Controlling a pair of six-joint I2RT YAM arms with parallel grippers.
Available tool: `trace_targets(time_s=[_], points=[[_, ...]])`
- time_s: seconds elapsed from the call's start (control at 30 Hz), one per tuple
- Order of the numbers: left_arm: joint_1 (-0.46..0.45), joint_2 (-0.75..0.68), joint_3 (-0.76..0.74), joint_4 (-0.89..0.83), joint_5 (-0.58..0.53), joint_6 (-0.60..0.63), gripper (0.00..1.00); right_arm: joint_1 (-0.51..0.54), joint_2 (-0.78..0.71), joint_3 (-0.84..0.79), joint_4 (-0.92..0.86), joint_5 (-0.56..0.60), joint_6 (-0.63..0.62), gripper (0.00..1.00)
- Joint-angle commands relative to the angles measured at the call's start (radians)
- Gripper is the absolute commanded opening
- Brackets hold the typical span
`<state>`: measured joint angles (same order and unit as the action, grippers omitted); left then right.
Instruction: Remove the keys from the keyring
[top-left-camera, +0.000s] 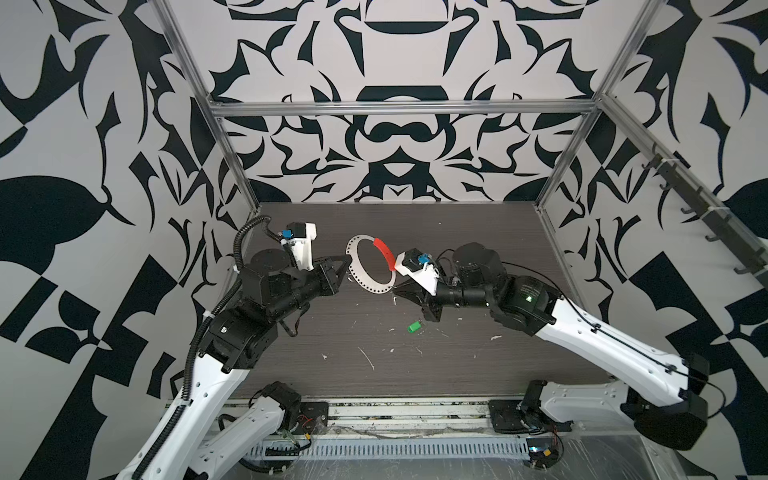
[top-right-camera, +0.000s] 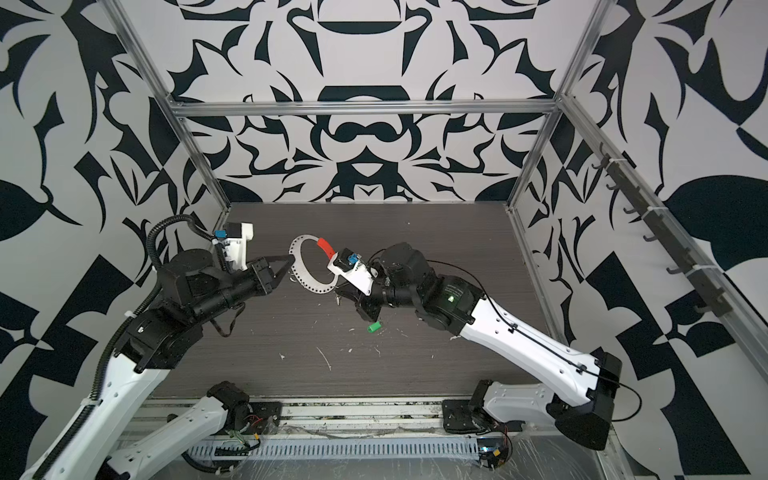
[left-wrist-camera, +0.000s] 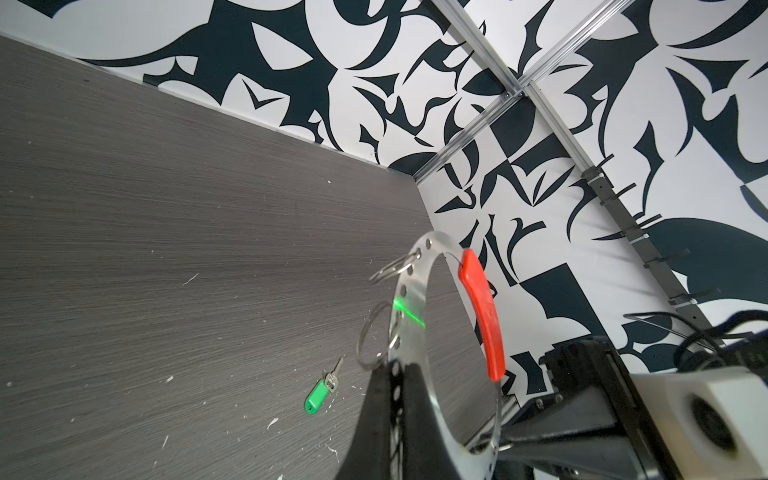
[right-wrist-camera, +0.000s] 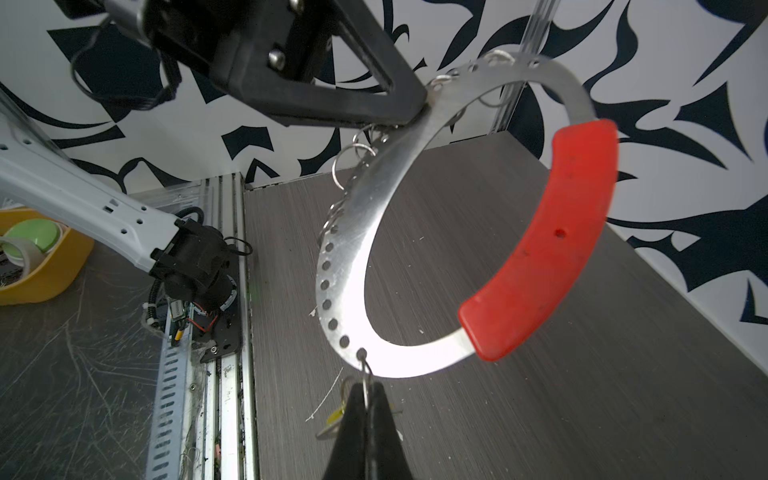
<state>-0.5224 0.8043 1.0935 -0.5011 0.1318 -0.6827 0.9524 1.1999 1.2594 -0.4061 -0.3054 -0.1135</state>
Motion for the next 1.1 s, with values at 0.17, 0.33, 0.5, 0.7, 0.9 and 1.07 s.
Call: trace_targets(time_s=[0.17, 0.33, 0.5, 0.7, 0.9, 1.07], points=[[0.01, 0.009, -0.011, -0.155, -0.172, 0.058, 0.52, 0.003, -0.07, 0.038, 0.197, 0.09, 0.041, 0.0], [0.01, -0.065, -0.054, -0.114, -0.238, 0.119, 0.64, 0.002, -0.023, 0.089, 0.126, 0.08, 0.048, 0.0], [0.01, -0.112, -0.106, 0.0, -0.101, 0.161, 0.66, -0.031, -0.002, 0.121, 0.069, -0.003, 0.057, 0.0], [0.01, -0.121, -0.165, 0.169, 0.207, 0.184, 0.7, -0.145, 0.043, 0.175, 0.003, -0.217, 0.135, 0.0], [0.01, -0.091, -0.2, 0.263, 0.386, 0.17, 0.69, -0.148, 0.073, 0.22, -0.09, -0.253, 0.124, 0.0], [0.01, -0.063, -0.212, 0.315, 0.446, 0.161, 0.47, -0.147, 0.08, 0.223, -0.115, -0.271, 0.153, 0.0]])
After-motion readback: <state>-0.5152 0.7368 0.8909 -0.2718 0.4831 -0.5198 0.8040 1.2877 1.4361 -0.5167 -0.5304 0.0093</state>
